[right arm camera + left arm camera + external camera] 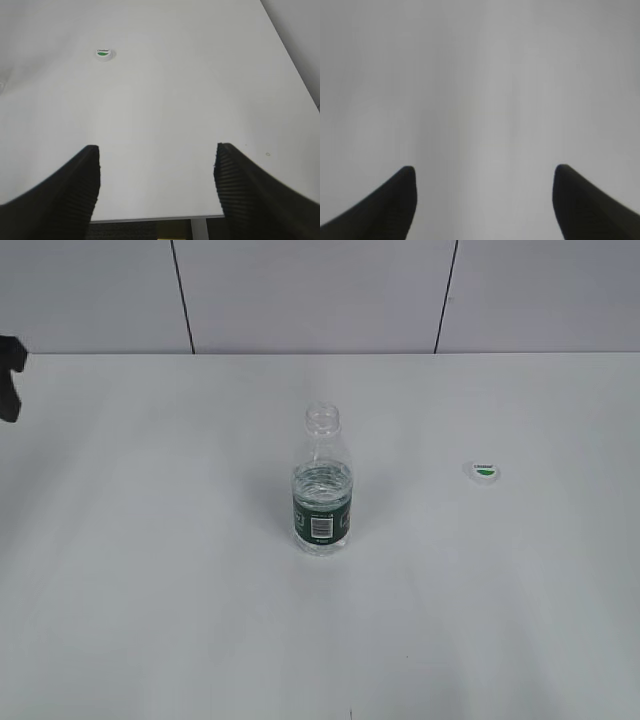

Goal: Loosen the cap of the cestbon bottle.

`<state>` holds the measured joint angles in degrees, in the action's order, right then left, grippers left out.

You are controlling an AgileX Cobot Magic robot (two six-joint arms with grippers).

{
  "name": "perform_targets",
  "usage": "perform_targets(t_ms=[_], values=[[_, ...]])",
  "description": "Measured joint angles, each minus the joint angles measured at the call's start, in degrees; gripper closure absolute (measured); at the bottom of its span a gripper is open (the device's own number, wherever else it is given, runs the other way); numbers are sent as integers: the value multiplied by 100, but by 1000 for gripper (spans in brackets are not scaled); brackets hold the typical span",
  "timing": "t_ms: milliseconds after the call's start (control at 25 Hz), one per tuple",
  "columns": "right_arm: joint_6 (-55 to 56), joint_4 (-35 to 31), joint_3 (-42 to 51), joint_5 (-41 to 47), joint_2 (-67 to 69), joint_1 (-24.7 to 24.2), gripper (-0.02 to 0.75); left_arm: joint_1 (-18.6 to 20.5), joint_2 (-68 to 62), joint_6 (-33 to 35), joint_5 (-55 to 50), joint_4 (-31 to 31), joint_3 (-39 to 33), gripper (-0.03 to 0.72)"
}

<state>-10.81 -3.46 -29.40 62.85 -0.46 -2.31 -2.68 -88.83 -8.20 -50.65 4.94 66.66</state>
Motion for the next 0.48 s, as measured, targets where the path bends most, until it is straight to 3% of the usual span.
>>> perform_targets(t_ms=[200, 480], values=[[0, 0, 0, 0, 0, 0, 193, 243, 292, 10, -545, -24, 0, 173], [-6, 0, 0, 0, 0, 0, 193, 255, 836, 100, -1554, -11, -105, 172]])
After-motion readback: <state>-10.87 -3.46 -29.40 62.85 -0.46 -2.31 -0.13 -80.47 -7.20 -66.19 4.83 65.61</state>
